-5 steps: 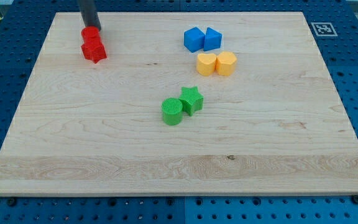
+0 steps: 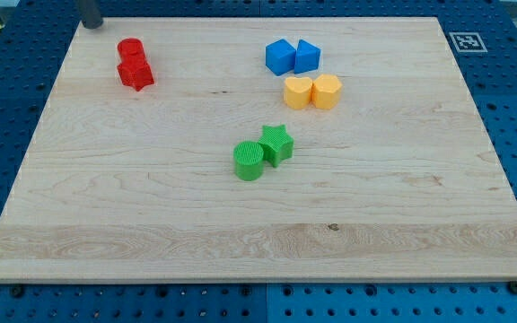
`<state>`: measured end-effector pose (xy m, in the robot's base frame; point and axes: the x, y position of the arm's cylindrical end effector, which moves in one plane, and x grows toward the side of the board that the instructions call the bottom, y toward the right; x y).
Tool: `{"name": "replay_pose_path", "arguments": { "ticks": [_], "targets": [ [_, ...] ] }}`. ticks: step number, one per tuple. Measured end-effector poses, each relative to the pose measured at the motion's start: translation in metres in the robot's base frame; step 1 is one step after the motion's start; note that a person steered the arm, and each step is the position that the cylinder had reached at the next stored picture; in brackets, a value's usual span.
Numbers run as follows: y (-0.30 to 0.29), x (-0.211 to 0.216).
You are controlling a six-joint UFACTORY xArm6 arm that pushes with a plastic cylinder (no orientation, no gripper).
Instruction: Push the red circle to the center of the board
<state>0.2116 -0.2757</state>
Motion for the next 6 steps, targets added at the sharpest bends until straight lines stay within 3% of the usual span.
{"name": "replay_pose_path", "arguments": {
  "ticks": [3, 6],
  "targets": [
    [0.076, 0.057],
    [0.018, 0.077]
  ]
}}
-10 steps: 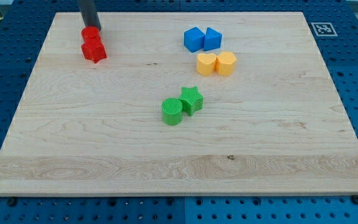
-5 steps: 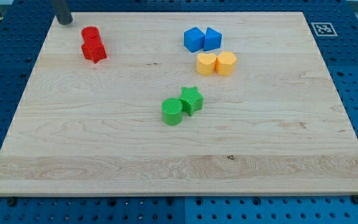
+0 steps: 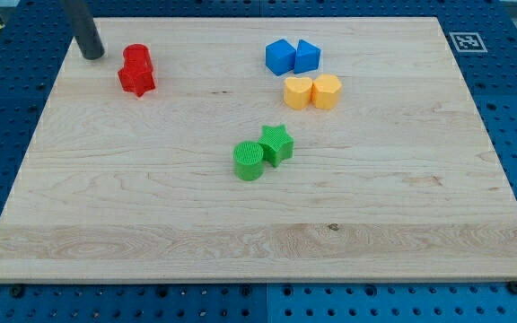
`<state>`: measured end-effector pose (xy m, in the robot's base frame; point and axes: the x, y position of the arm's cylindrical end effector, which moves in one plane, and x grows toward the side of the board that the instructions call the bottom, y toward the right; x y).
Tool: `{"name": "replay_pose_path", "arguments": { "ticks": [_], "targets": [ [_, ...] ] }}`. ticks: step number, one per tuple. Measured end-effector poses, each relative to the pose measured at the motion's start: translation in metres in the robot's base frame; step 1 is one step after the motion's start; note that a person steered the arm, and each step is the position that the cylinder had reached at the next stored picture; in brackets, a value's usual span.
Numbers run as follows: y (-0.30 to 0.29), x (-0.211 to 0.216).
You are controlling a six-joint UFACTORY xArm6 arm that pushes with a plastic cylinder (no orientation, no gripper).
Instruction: Push the red circle to the center of the board
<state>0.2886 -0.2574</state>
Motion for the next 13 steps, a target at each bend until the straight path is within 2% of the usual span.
{"name": "replay_pose_path", "arguments": {
  "ticks": [2, 3, 5, 6, 7, 10, 12, 13],
  "targets": [
    [0.090, 0.031],
    [0.107, 0.035],
    [0.059, 0.022],
    [0.050, -0.017],
    [0.064, -0.026],
    [0.171, 0.026],
    [0.203, 0.062],
    [0.184, 0.034]
  ]
}}
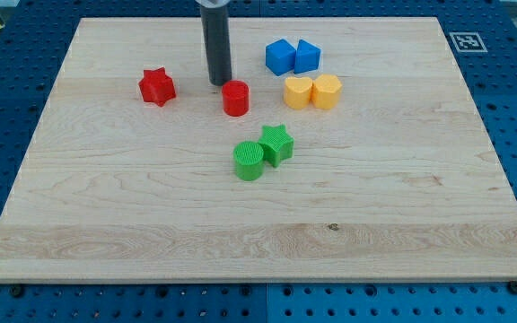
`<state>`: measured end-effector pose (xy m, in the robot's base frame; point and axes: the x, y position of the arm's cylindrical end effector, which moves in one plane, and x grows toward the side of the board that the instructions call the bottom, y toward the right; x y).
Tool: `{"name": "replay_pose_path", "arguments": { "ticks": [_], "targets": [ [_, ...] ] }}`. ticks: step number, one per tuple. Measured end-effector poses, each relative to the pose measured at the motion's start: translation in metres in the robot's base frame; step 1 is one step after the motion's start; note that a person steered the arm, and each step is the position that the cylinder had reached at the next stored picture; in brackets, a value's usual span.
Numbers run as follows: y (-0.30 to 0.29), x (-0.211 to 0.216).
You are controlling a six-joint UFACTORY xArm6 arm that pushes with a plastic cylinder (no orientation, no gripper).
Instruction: Push the red circle to the center of the board
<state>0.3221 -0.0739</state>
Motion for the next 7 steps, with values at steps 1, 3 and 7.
{"name": "replay_pose_path", "arguments": {
  "ticks": [1, 3, 7],
  "targets": [
    [-0.054, -0.031],
    [-0.186, -0.053],
    [-0.128, 0.164]
  ]
}}
